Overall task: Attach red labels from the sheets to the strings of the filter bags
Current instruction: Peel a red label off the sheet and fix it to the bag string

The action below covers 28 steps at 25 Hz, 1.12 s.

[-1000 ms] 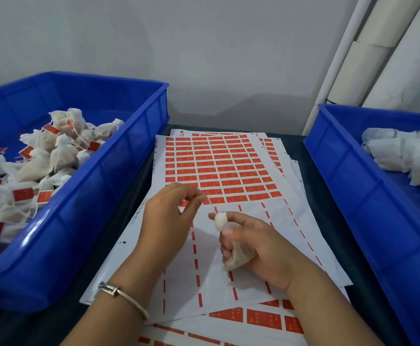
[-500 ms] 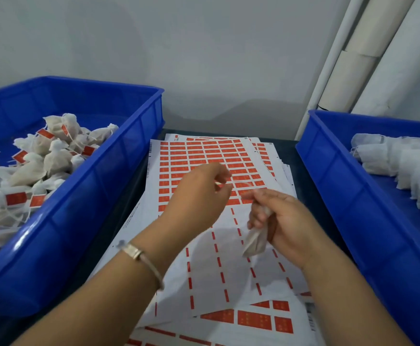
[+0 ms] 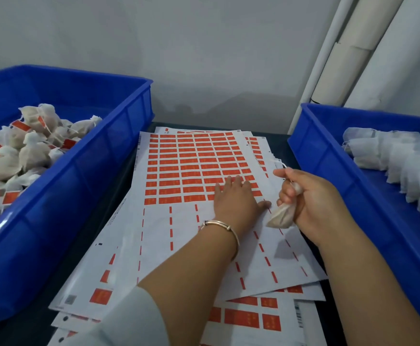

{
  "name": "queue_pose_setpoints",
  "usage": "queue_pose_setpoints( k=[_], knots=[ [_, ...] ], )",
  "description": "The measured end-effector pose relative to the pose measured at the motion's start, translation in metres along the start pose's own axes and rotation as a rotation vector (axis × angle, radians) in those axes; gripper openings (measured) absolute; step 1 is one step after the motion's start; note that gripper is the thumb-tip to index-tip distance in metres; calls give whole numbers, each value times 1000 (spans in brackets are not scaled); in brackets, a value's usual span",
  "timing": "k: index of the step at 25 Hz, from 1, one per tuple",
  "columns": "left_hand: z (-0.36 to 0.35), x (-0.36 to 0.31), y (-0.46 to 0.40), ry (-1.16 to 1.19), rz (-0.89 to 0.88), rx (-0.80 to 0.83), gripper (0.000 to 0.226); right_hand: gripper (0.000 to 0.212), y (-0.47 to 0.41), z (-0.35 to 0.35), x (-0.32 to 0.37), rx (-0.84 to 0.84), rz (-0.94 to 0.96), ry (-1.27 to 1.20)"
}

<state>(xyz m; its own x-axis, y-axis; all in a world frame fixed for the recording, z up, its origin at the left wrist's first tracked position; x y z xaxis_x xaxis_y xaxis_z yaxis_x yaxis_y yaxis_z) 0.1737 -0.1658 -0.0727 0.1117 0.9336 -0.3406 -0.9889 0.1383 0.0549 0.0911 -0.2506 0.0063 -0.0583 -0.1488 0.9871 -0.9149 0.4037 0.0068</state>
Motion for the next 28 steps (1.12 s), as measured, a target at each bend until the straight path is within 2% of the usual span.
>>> queue_pose_setpoints(
  k=[5, 11, 15, 18, 19, 22, 25, 28],
  knots=[
    [9, 20, 2, -25, -65, -19, 70, 23, -7, 1, -16, 15, -33, 34],
    [12, 40, 21, -43, -75, -37, 67, 20, -12, 3, -49, 31, -106, 228],
    [15, 41, 28, 36, -32, -65, 61, 20, -17, 11, -56, -70, 26, 535],
    [10, 46, 37, 96, -32, -65, 67, 16, -19, 15, -59, -12, 79, 687],
    [10, 46, 38, 112, -35, -71, 67, 14, -20, 16, -61, 16, 53, 671],
    [13, 48, 37, 220, -22, -63, 55, 30, -19, 15, -62, 93, -45, 556],
    [17, 48, 38, 364, -26, -29, 43, 44, -17, 12, -58, 164, -18, 547],
    [24, 45, 43, 465, -36, -61, 37, 49, -18, 12, -57, 156, -6, 418]
  ],
)
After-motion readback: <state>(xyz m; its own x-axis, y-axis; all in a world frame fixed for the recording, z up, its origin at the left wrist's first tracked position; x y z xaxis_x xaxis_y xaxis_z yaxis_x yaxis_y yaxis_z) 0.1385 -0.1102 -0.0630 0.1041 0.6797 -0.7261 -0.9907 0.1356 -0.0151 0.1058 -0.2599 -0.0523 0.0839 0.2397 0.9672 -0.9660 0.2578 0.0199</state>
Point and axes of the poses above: each hand's wrist, its own y-axis away from the middle knuckle, its own z-axis out of the back of the hand, x = y × z, the point moved 5 cm from there along -y, towards the middle knuckle, and after that the axes turned 14 degrees about z, right-handed, at the moved point
